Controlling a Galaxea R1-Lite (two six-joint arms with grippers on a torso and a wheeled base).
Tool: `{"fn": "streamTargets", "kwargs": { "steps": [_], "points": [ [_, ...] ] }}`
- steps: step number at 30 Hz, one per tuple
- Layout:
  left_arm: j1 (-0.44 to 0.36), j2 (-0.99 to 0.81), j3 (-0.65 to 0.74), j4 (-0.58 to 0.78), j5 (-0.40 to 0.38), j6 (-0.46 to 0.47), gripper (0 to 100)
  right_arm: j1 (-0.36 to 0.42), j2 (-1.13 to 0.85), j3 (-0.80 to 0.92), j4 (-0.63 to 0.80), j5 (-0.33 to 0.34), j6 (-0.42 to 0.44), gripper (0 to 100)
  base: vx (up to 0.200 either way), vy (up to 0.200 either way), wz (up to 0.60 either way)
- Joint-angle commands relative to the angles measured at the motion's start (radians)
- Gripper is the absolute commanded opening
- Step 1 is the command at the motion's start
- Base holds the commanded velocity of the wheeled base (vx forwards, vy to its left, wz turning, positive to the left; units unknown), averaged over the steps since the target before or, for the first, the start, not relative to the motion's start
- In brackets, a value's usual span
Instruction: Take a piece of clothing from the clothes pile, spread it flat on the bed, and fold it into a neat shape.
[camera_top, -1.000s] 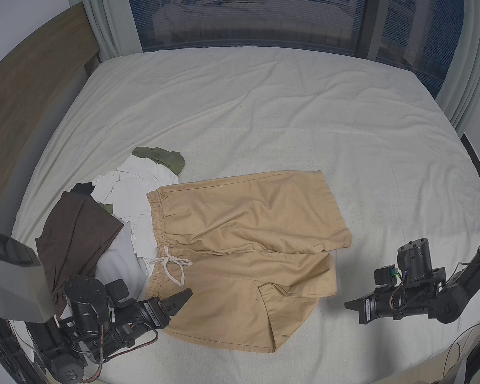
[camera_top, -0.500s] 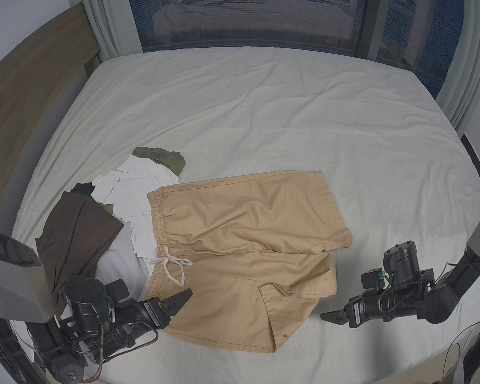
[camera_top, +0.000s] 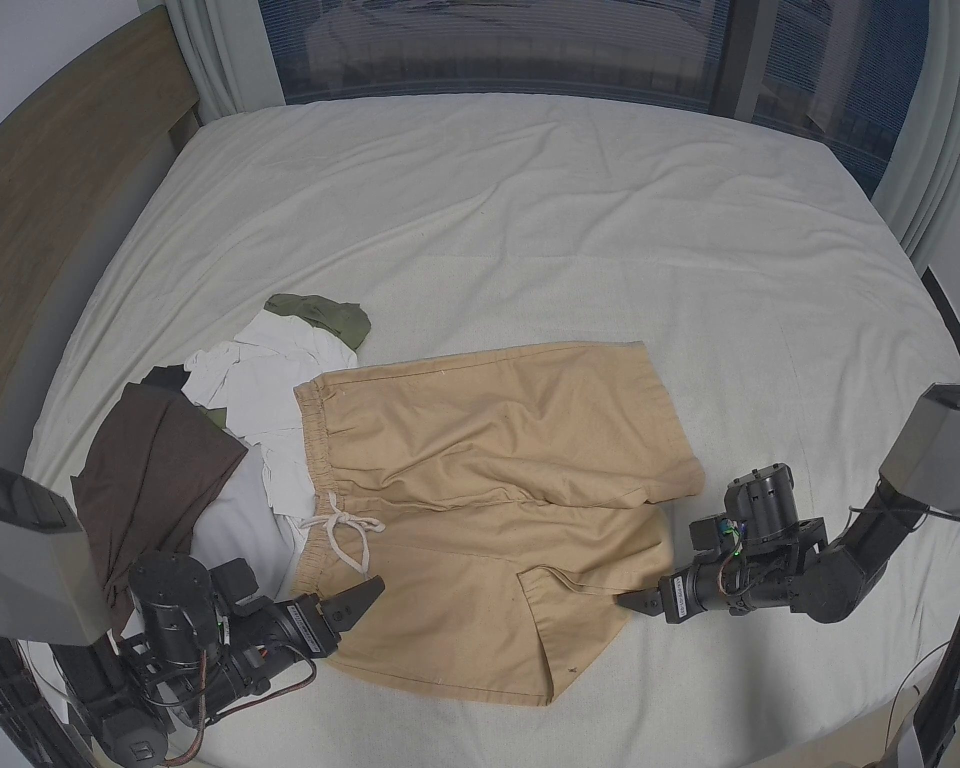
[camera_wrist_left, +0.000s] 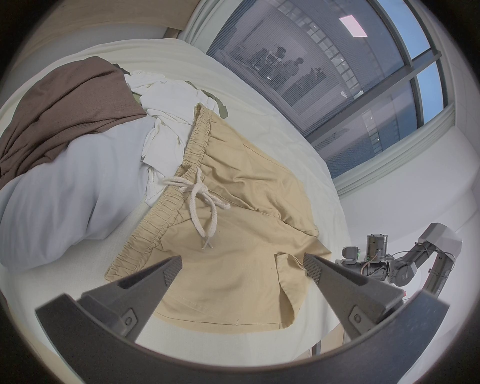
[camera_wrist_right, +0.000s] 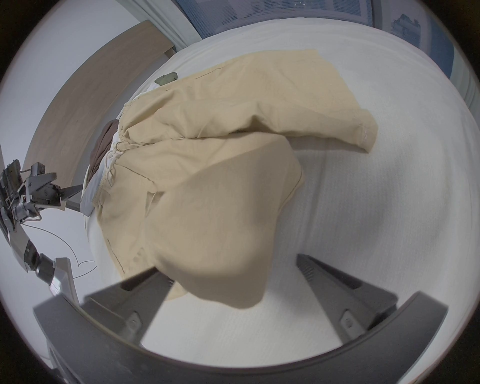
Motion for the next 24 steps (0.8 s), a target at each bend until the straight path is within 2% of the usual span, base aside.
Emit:
{"fn": "streamTargets", "kwargs": {
  "steps": [1, 19, 20, 24],
  "points": [
    [-0.001, 0.001, 0.018, 0.000, 0.001, 0.000, 100, -0.009, 0.017, -0.009, -0.004, 0.001, -0.001, 0, 0.000, 0.000, 0.00],
    [-0.001, 0.010, 0.018, 0.000, -0.001, 0.000, 100, -0.026, -0.069, 0.034, 0.000, 0.003, -0.005, 0, 0.000, 0.000, 0.00],
    [-0.001, 0.010, 0.018, -0.002, -0.001, 0.000, 100, -0.026, -0.067, 0.034, 0.000, 0.003, -0.004, 100, 0.000, 0.000, 0.00],
    [-0.001, 0.007, 0.018, 0.000, 0.001, 0.000, 100, -0.038, -0.066, 0.031, -0.003, 0.001, 0.007, 100, 0.000, 0.000, 0.00]
  ]
}}
